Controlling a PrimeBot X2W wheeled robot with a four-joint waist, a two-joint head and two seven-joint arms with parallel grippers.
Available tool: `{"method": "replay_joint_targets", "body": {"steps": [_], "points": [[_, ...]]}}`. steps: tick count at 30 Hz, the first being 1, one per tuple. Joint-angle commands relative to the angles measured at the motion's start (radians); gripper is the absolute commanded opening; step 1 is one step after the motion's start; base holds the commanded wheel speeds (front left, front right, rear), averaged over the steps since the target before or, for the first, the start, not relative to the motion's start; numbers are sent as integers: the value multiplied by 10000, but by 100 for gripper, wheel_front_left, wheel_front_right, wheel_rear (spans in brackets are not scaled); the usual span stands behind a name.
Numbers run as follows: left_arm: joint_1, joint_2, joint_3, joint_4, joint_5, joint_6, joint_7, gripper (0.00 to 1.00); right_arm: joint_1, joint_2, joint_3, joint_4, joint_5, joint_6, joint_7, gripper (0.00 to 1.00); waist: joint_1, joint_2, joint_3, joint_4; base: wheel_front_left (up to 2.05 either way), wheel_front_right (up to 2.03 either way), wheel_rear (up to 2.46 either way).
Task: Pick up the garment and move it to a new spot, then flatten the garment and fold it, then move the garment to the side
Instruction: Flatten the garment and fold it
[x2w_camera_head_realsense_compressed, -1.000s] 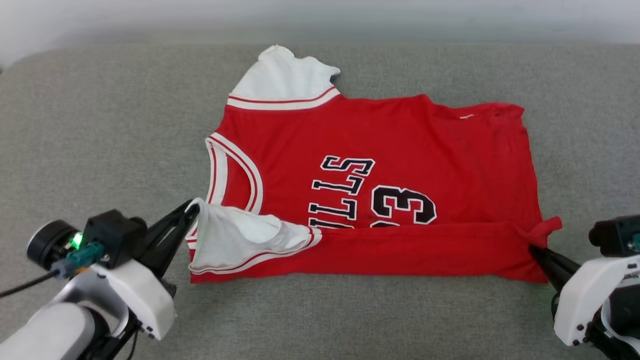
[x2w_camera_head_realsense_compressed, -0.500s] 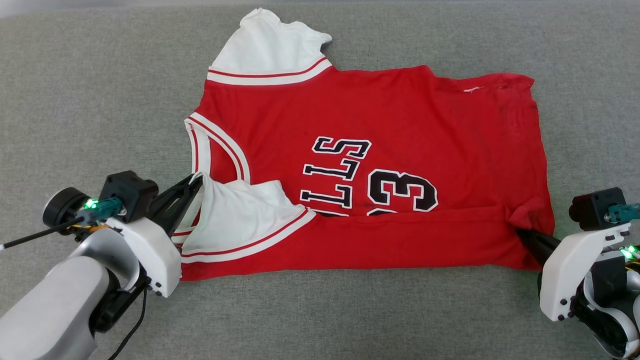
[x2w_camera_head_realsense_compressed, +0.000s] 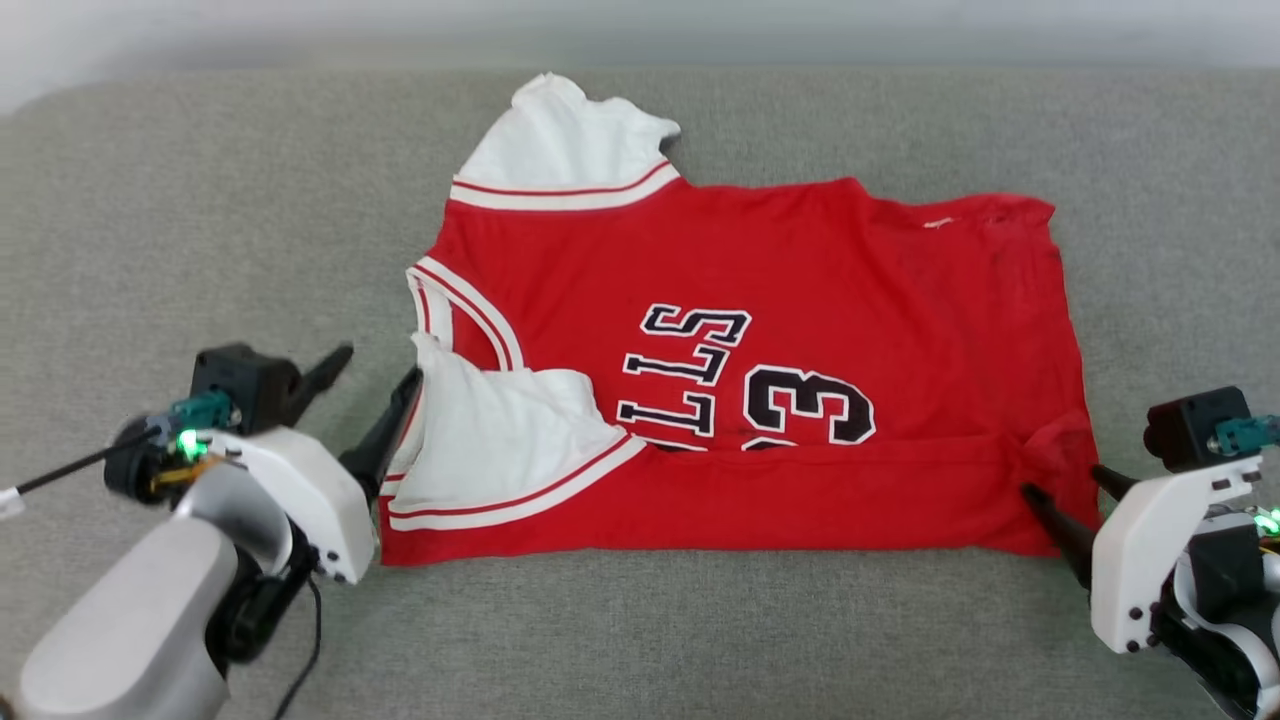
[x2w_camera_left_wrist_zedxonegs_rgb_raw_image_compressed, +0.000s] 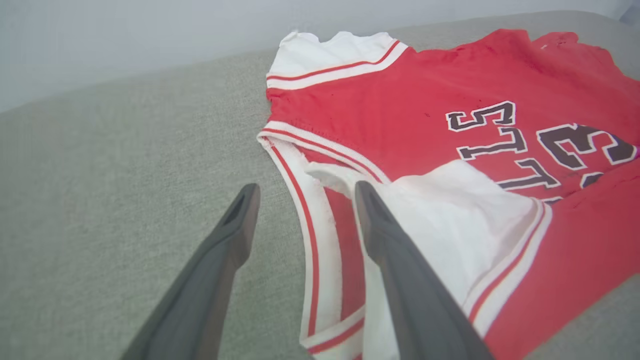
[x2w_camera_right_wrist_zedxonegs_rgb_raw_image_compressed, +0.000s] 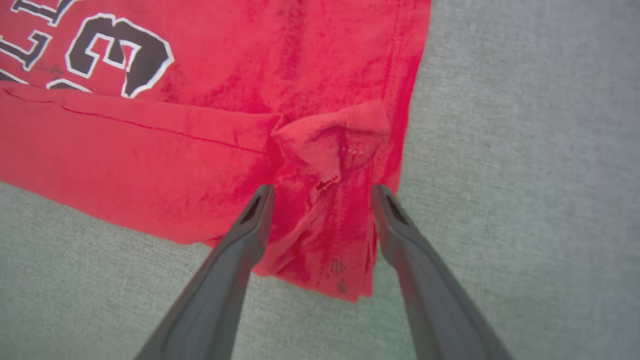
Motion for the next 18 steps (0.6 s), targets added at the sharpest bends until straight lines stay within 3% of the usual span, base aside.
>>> {"method": "replay_joint_targets", "body": {"steps": [1,4,18], "points": [[294,-57,71,-31,-258,103,121,100,143,-49,-73,-63,-61,-7,71,100,-1,0,-287,84,0,0,0],[677,-54,358,-500,-751,412,235,100,300,0,-414,-286,-390,-7,280,100,-1,0,-591,155,0,0,0],[2897,1044,405,-3882,-1544,2596,2057,100,1413,1816,-2271,-2381,-1355,-7,2283,100,-1,0,-661,312,0,0,0]]}}
